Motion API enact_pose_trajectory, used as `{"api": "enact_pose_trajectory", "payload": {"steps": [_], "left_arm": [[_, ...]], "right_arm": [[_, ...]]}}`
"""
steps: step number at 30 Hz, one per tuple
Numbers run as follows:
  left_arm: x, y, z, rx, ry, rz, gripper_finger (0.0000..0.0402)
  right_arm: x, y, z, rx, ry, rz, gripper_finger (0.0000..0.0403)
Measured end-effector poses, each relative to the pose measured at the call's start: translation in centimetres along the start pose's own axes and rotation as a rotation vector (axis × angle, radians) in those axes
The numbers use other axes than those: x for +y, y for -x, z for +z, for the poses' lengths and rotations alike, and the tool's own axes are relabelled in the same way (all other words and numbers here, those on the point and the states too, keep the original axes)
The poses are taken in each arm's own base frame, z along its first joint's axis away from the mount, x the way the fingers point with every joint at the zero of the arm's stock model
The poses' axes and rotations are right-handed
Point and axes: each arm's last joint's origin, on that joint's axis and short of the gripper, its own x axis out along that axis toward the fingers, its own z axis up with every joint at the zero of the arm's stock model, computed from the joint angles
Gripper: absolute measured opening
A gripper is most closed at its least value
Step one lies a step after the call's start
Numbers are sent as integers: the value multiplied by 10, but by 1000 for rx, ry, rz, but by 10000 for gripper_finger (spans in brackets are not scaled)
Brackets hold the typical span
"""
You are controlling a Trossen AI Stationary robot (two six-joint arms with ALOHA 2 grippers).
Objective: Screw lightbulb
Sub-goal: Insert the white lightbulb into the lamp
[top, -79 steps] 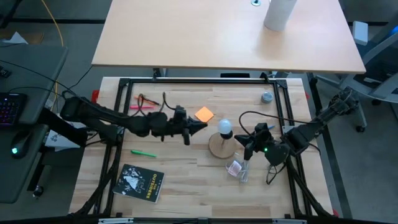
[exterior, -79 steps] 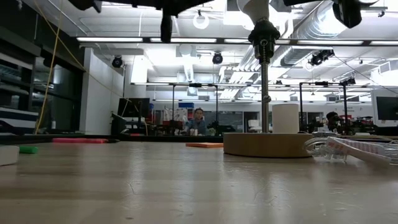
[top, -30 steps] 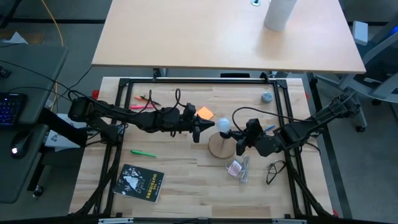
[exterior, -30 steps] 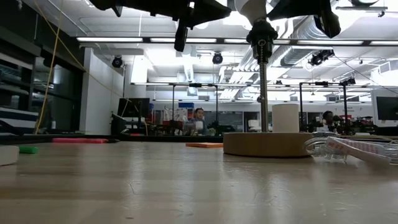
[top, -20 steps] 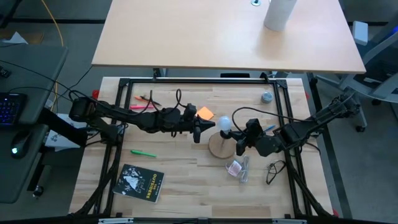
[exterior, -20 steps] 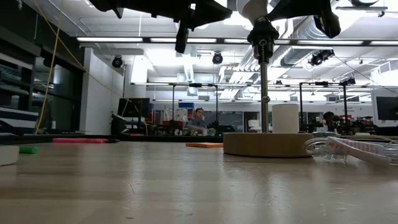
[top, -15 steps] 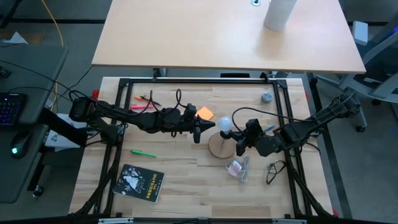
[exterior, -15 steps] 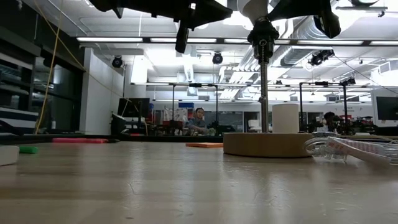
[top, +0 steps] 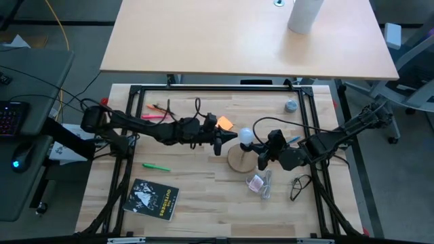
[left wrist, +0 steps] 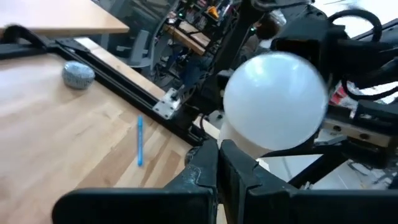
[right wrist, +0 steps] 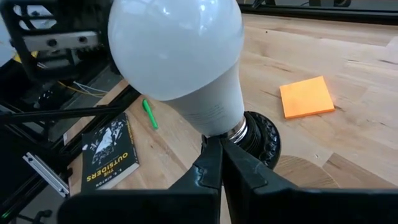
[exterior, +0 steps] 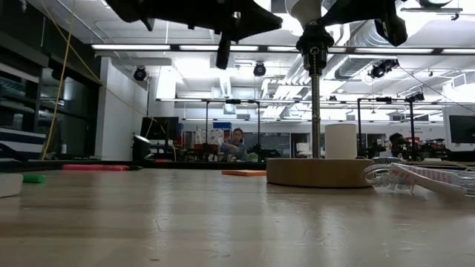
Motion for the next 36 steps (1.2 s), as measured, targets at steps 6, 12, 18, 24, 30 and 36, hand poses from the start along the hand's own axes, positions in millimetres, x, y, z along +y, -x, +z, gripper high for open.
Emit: {"api": "enact_pose_trajectory", "payload": {"steps": [6,12,18,24,30,36], "left_arm": [[4,-17,0,0,14,1,0],[2,-24,9,-20,-8,-15,0],[-1,-24,15,-15,-17,-56,0],[-1,-24,12,7,-8,-45,0],[-1,-24,12,-5,1,-31,0],[-1,-24,12,-8,3,-27,0]], "right_arm": [[0,0,0,7,1,3,0],[0,0,0,8,8,3,0],[0,0,-1,11,17,2,0],[0,0,-1,14,19,5,0],[0,0,0,14,17,7,0],[0,0,0,14,17,8,0]]}}
